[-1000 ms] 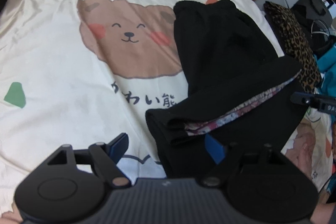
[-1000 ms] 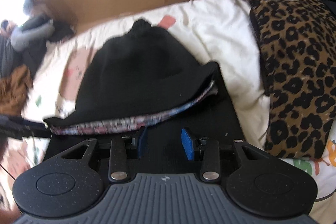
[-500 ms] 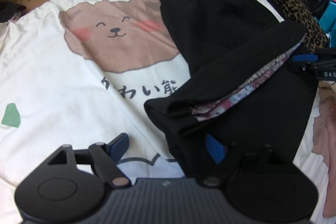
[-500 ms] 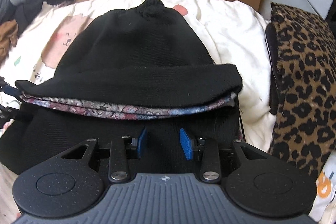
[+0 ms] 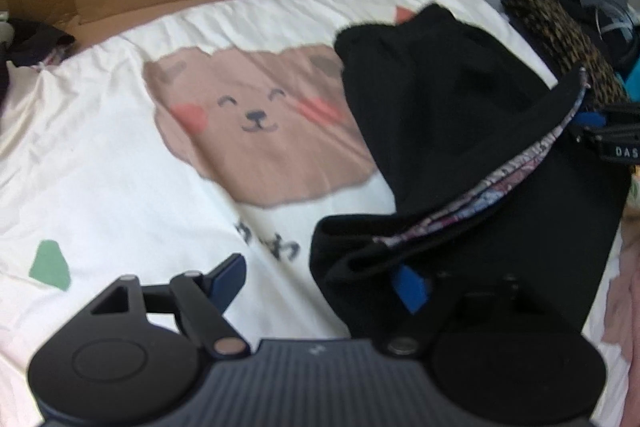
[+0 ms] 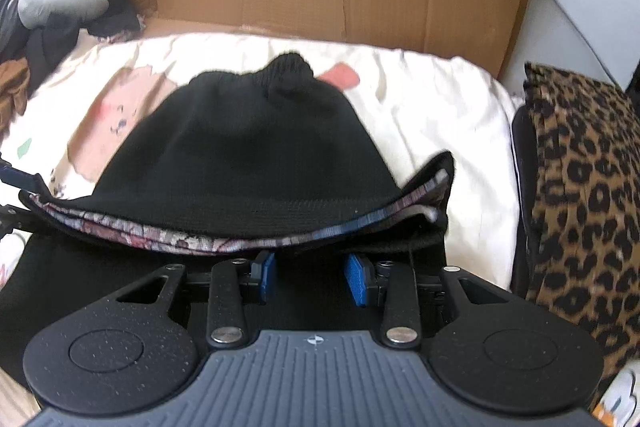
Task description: Fold clothes
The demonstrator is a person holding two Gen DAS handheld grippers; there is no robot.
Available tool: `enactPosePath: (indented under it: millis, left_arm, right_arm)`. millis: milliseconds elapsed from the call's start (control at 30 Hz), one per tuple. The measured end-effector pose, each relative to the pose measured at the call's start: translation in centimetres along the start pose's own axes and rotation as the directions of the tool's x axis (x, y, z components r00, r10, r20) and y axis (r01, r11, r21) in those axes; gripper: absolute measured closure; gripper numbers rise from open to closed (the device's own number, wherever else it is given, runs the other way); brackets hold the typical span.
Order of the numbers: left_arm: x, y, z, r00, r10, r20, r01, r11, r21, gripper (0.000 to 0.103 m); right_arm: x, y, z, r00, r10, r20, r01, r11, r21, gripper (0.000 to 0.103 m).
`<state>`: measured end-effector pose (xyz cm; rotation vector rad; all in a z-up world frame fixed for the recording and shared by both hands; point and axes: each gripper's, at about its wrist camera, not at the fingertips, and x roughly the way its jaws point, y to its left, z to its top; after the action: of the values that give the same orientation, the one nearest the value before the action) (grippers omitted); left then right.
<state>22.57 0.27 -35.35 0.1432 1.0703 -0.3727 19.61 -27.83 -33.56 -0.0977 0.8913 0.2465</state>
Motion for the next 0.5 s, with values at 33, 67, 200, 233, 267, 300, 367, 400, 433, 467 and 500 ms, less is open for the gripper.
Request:
enactPosePath:
  millis: [33,67,200,233,267,300,367,400,433,467,500]
  left_arm:
    - [-0.2,0.2,0.3,1.000,0.004,0.009,-0.004,1.000,-0.007,0.022]
    - [-0.3,0.4,0.5,1.000,0.008,0.017,-0.007,1.000,-0.013,0.022]
    - [-0.9,1.4,1.2,0.999,0.017,0.039,-0.015,0.999,-0.049,0.022]
    - [-0.9,1.6,1.5,0.999,0.017,0.041,-0.014,0.998,-0.058,0.022]
    - [-0.9,1.8,1.7,0.999,0.016,0.043,-0.014,0.998,-0.066,0.022]
    - [-0.8,2.0,1.8,0.999,0.016,0.046,-0.013,0.997,-0.072,0.023]
    - [-0.7,2.1,2.0,0.999,0.014,0.049,-0.010,0.997,-0.079,0.023]
    - [-0.7,2.2,2.1,0.999,0.011,0.051,-0.007,0.997,-0.082,0.024]
    - [-0.7,2.2,2.1,0.999,0.009,0.052,-0.005,0.997,-0.083,0.025]
    - [-0.7,2.3,2.0,0.999,0.006,0.052,-0.001,0.997,-0.082,0.026]
    - [-0.8,2.2,1.9,0.999,0.003,0.053,0.001,0.997,-0.081,0.026]
  right_arm:
    - [0.0,0.0,0.4,1.000,0.000,0.007,0.000,1.000,-0.001,0.061]
    - [0.1,-0.1,0.7,1.000,0.001,0.015,-0.001,1.000,-0.002,0.061]
    - [0.1,-0.4,2.1,0.999,-0.001,0.045,0.001,1.000,0.001,0.061]
    - [0.0,-0.5,2.3,0.999,-0.002,0.054,0.002,1.000,0.002,0.061]
    - [-0.1,-0.7,2.6,0.998,-0.003,0.062,0.003,1.000,0.003,0.061]
    - [-0.2,-0.9,2.7,0.998,-0.008,0.067,0.007,1.000,0.009,0.061]
    - [-0.5,-1.4,3.0,0.997,-0.016,0.078,0.015,1.000,0.020,0.061]
    - [-0.6,-1.6,3.1,0.996,-0.021,0.083,0.018,0.999,0.026,0.061]
    - [-0.8,-2.0,3.1,0.996,-0.027,0.087,0.025,0.999,0.035,0.061]
    - [-0.9,-2.3,3.1,0.995,-0.034,0.091,0.031,0.999,0.043,0.061]
    - [-1.0,-2.6,3.1,0.995,-0.039,0.097,0.035,0.998,0.049,0.061]
